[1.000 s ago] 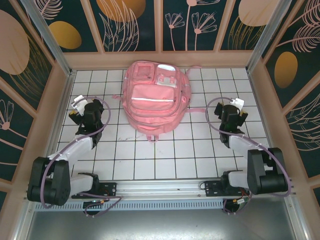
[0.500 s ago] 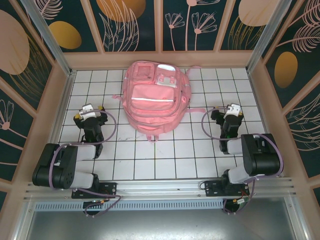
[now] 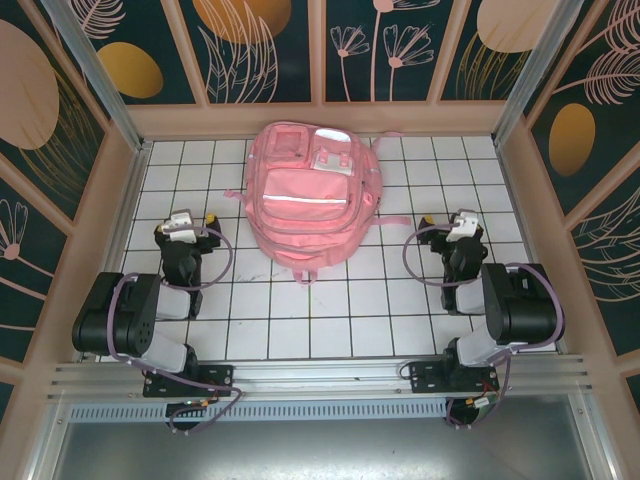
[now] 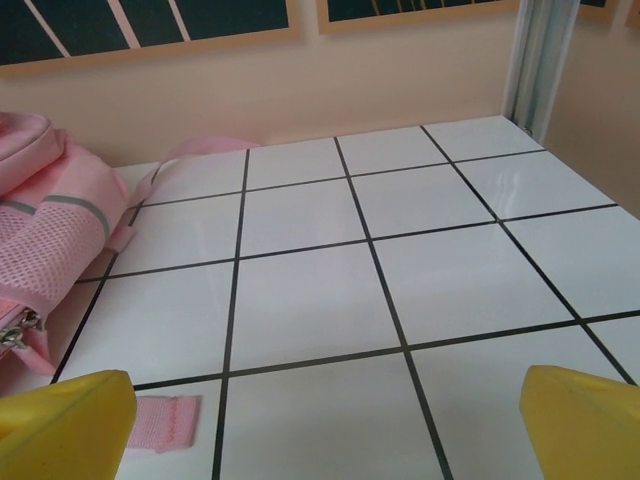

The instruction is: Pack the student bag

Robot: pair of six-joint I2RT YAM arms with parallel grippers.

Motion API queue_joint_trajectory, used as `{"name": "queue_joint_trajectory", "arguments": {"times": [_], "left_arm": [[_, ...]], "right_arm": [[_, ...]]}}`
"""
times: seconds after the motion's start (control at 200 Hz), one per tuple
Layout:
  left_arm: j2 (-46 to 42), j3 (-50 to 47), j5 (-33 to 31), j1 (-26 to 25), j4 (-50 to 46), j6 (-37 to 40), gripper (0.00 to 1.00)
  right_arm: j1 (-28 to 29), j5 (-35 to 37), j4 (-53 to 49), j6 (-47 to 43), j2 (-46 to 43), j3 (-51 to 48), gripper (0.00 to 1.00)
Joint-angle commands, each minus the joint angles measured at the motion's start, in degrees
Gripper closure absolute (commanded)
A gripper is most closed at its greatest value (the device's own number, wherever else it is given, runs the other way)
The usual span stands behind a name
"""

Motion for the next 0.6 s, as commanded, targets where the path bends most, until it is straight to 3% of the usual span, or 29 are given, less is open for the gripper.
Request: {"name": "queue_joint_trajectory", "arguments": {"times": [0.0, 0.596], "left_arm": [[0.6, 1.5, 2.0, 1.4, 0.2, -0.9, 0.01], [0.7, 1.9, 2.5, 1.4, -0.4, -0.8, 0.01]], "right_arm": [[-1.3, -1.5, 0.2, 0.9, 0.6, 1.5, 0.01], [-1.3, -1.5, 0.0, 0.9, 0.6, 1.7, 0.01]]}}
